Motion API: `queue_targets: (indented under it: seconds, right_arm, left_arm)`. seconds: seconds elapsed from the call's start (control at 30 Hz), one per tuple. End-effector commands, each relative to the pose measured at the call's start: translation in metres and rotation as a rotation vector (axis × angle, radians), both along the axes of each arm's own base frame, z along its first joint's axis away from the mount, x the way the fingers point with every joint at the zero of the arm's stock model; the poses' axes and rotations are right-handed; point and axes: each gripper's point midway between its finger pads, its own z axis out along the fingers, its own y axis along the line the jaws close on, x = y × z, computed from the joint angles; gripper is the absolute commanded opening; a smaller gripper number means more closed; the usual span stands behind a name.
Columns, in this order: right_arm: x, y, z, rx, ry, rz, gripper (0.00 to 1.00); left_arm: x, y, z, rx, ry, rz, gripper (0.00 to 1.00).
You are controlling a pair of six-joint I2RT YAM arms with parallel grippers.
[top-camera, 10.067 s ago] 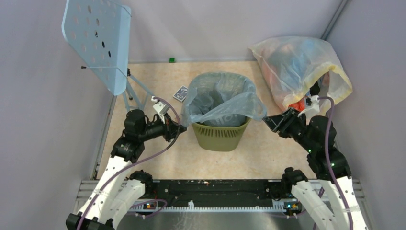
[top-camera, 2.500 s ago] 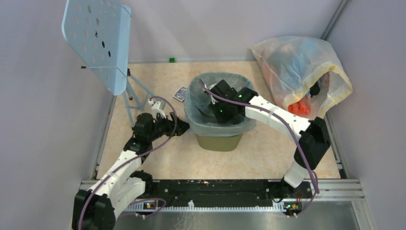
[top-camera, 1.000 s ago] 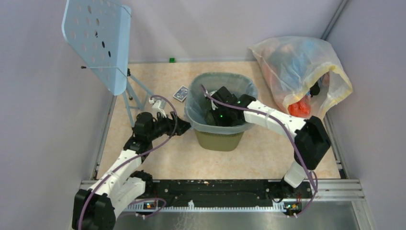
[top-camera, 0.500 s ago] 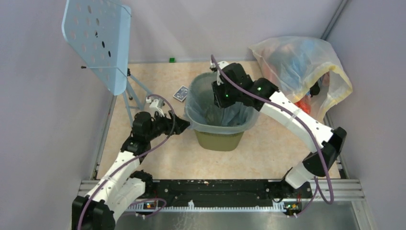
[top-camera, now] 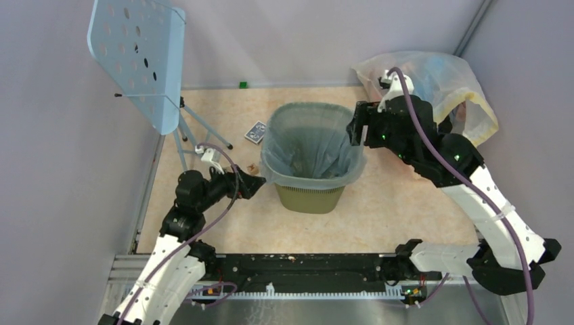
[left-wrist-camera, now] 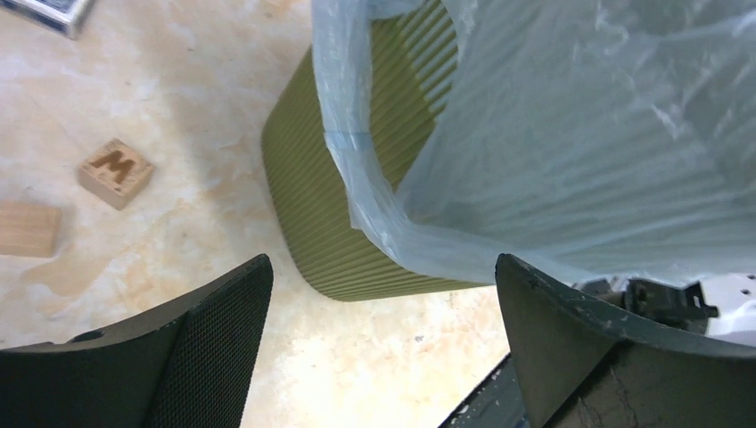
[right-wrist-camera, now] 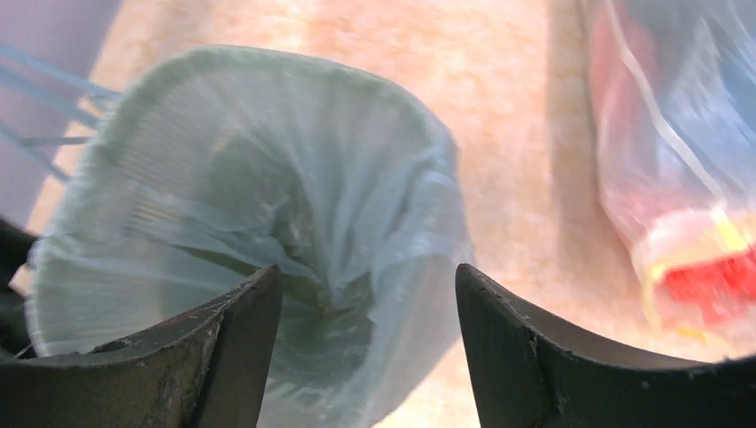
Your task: Put the trash bags into the trash bin
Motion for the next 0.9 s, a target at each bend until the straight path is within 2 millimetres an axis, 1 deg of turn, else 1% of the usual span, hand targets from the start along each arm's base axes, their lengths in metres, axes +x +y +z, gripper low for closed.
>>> queue_targets:
  seconds: [0.0, 0.03, 0.1, 0.17, 0.33, 0.47, 0.57, 0.67, 0.8, 0.87]
  right_arm:
    - [0.007, -0.025, -0.050, -0.049, 0.126, -0.128, 0.69]
    - [0.008, -0.026, -0.058, -0.039, 0.147, -0.129, 0.68]
    - [0.010, -0.024, -0.072, -0.021, 0.179, -0.118, 0.68]
    - [0.013, -0.020, -0.085, -0.007, 0.206, -0.097, 0.64]
    - [0.026, -0.009, -0.099, 0.024, 0.235, -0.076, 0.59]
    - [0.040, -0.001, -0.106, 0.024, 0.240, -0.086, 0.58]
    - [0.052, 0.005, -0.107, 0.046, 0.233, -0.086, 0.55]
    - [0.066, 0.010, -0.109, 0.075, 0.234, -0.081, 0.51]
    - [0.092, 0.013, -0.107, 0.101, 0.224, -0.090, 0.49]
    - [0.109, 0.013, -0.107, 0.100, 0.222, -0.092, 0.49]
  left_arm:
    - [-0.014, -0.010, -0.014, -0.083, 0.028, -0.060, 0.99]
    - [-0.019, -0.014, -0.025, -0.104, 0.053, -0.081, 0.99]
    - [-0.022, -0.019, -0.032, -0.139, 0.055, -0.102, 0.99]
    - [-0.024, -0.021, -0.041, -0.145, 0.058, -0.102, 0.99]
    - [-0.024, -0.029, -0.055, -0.143, 0.039, -0.110, 0.99]
    - [-0.018, -0.040, -0.060, -0.173, 0.018, -0.117, 0.99]
    - [-0.010, -0.047, -0.060, -0.200, 0.009, -0.114, 0.99]
    - [0.005, -0.053, -0.058, -0.207, -0.003, -0.114, 0.99]
    - [0.033, -0.063, -0.051, -0.178, -0.024, -0.112, 0.99]
    - [0.052, -0.064, -0.056, -0.136, -0.006, -0.072, 0.99]
